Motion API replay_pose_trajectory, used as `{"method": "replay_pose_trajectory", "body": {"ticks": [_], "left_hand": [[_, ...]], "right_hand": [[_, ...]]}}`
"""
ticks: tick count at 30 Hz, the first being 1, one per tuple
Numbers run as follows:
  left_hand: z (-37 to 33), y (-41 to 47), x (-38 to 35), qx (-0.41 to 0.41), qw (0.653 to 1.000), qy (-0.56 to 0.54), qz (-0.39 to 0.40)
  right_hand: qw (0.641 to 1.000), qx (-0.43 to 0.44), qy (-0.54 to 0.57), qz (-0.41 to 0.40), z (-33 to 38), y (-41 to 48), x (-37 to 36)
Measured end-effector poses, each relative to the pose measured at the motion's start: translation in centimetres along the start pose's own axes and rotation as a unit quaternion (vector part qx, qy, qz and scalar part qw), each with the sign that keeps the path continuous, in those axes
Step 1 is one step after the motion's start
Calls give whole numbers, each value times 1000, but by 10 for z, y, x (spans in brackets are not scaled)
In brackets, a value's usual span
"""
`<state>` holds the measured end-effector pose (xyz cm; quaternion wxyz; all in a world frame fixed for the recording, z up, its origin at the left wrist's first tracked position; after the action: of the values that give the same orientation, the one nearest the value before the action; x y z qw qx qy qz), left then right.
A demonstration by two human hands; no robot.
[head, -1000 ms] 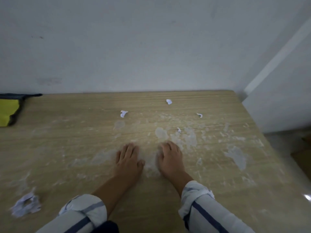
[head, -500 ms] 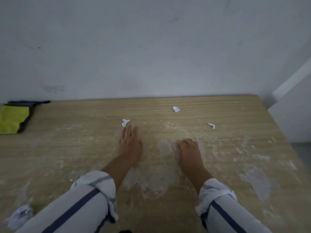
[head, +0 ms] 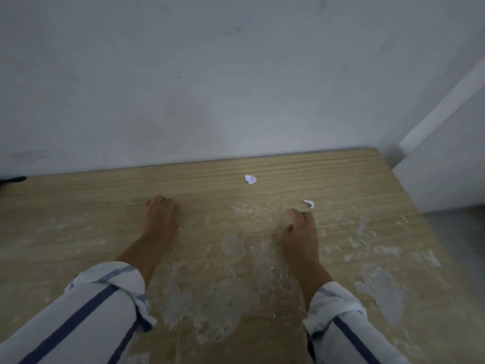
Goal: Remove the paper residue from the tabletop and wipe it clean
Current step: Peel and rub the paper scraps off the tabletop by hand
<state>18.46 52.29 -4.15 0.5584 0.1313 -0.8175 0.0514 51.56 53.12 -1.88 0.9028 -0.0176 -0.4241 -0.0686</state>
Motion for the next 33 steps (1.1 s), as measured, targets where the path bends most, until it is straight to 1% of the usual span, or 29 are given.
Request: {"method": "replay_pose_trajectory", "body": {"ticks": [2, 5, 8, 9, 14, 16, 19, 21, 24, 27, 31, 33], "left_hand": [[-15, 4, -3, -6, 999, -42, -9], [-55, 11, -12, -28, 995, -100, -10], [-101, 17, -22, -44, 984, -171, -1], [-115, 20, -25, -50, 982, -180, 5], [-172, 45, -37, -93, 982, -159, 42], [-184, 56, -46, -100, 981, -147, 73], [-191, 70, -63, -95, 985, -73, 121], [-188, 74, -70, -74, 987, -60, 131], [-179, 72, -76, -51, 987, -62, 141], [-171, 59, -75, -35, 985, -85, 149], [-155, 22, -57, -22, 983, -125, 133], [-142, -4, -44, -33, 982, -133, 127]], "right_hand": [[999, -39, 4, -8, -13, 21, 14], [995, -95, -21, 35, -31, 46, 15], [989, -87, -81, 86, -35, 57, 6], [988, -81, -96, 89, -34, 58, 4], [991, -58, -107, 51, -42, 59, -1], [992, -52, -109, 45, -44, 59, -3], [993, -51, -95, 47, -43, 58, 0], [993, -48, -95, 50, -41, 57, 0], [992, -44, -99, 59, -38, 53, 1], [993, -51, -77, 77, -27, 42, 2], [995, -29, -47, 87, 3, 13, -8], [994, -31, -24, 99, 17, -6, -20]]}}
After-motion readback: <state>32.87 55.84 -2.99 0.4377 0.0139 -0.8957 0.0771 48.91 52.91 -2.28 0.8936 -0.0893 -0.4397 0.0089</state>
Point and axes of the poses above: each hand's wrist, its own y-axis towards the middle knuckle, its own x-axis out of the back of the hand, z = x × y, the point moved 8 cm from there along y, towards the middle knuckle, and after that the axes turned 4 degrees about -x, right-handed, at the moved point
